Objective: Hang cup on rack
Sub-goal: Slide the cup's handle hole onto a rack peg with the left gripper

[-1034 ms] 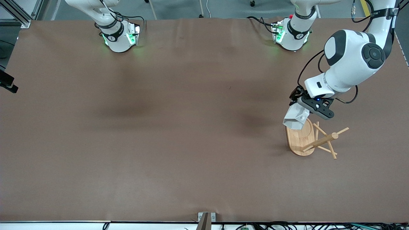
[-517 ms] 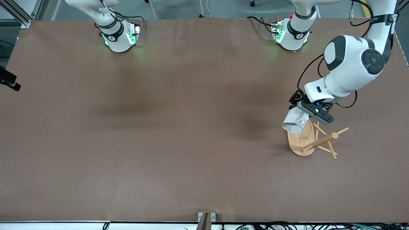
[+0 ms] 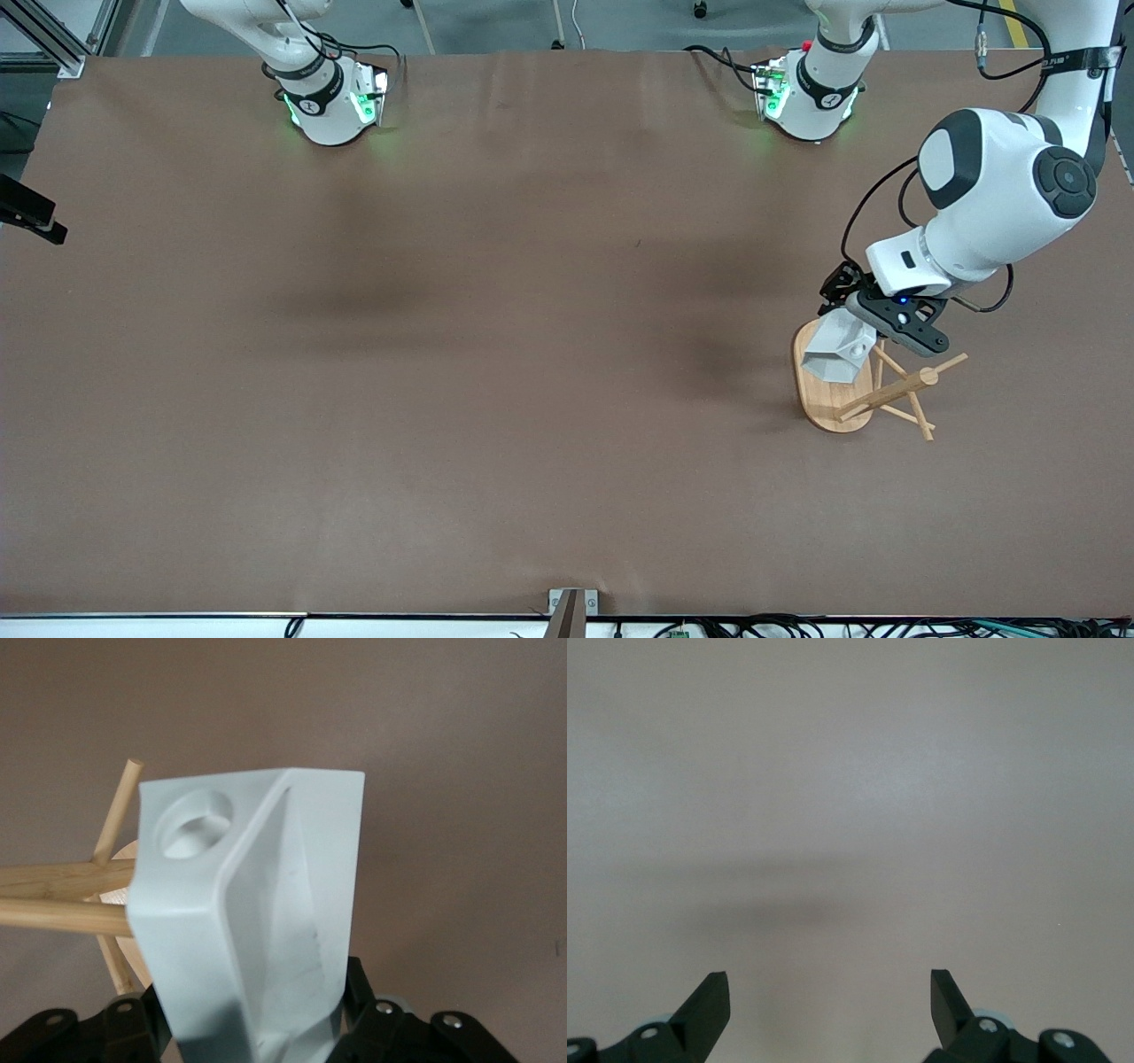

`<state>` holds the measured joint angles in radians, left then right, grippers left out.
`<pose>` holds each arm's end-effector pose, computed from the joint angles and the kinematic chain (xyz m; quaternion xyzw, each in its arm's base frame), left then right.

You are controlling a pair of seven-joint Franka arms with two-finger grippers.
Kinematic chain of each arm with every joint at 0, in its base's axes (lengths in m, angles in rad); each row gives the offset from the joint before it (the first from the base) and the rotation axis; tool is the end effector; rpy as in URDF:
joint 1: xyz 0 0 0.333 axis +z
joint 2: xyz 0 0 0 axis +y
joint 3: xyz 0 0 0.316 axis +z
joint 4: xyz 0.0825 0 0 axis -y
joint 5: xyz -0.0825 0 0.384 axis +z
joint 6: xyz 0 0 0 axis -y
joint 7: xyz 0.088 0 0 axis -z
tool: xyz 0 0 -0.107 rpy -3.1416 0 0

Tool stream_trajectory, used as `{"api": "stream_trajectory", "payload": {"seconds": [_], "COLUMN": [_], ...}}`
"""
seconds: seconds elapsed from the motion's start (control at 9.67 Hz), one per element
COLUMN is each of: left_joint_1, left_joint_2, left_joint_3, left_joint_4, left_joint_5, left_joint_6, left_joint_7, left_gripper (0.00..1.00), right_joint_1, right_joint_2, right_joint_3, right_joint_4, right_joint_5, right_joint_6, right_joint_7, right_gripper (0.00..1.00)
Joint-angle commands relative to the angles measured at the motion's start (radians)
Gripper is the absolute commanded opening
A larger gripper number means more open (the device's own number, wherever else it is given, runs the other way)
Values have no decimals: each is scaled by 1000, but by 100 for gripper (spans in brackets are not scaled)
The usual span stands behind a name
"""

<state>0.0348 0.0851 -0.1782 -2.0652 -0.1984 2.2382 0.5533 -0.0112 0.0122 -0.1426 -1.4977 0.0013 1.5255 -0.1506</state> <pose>0.5663 -0.0862 0.4021 0.9537 -0.2842 0.0609 0.0771 0.5478 -0.0842 0.6481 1.0000 -0.0016 0.0077 0.0014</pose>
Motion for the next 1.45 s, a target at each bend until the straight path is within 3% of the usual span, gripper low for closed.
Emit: {"api": "stream_trajectory", "payload": {"seconds": [0.0,0.72,0.93,1.03,1.14,1.24,1.34], "left_joint_1": [-4,13,16,16,16,16,16], "left_joint_2": [53,96,107,113,113,107,102], "left_joint_3": [19,43,68,68,69,69,69], "left_joint_4": [20,51,63,63,63,63,71], "left_joint_5": [-12,-10,-12,-13,-18,-18,-16], "left_joint_6": [9,12,11,11,11,11,9], "left_joint_7": [51,112,108,99,86,54,19], "left_gripper": [0,1,8,23,82,100,100], "right_joint_1": [-38,-42,-41,-41,-41,-39,-39], "right_joint_2": [-38,-57,-57,-57,-54,-54,-54], "right_joint_3": [23,21,20,21,21,21,21], "right_joint_4": [-45,-76,-75,-76,-73,-73,-73], "right_joint_5": [37,-26,-26,-26,-24,-24,-24], "right_joint_6": [1,53,48,50,53,53,51], "right_joint_7": [-35,-37,-35,-35,-35,-33,-32], "right_gripper": [100,100,100,100,100,100,100]}}
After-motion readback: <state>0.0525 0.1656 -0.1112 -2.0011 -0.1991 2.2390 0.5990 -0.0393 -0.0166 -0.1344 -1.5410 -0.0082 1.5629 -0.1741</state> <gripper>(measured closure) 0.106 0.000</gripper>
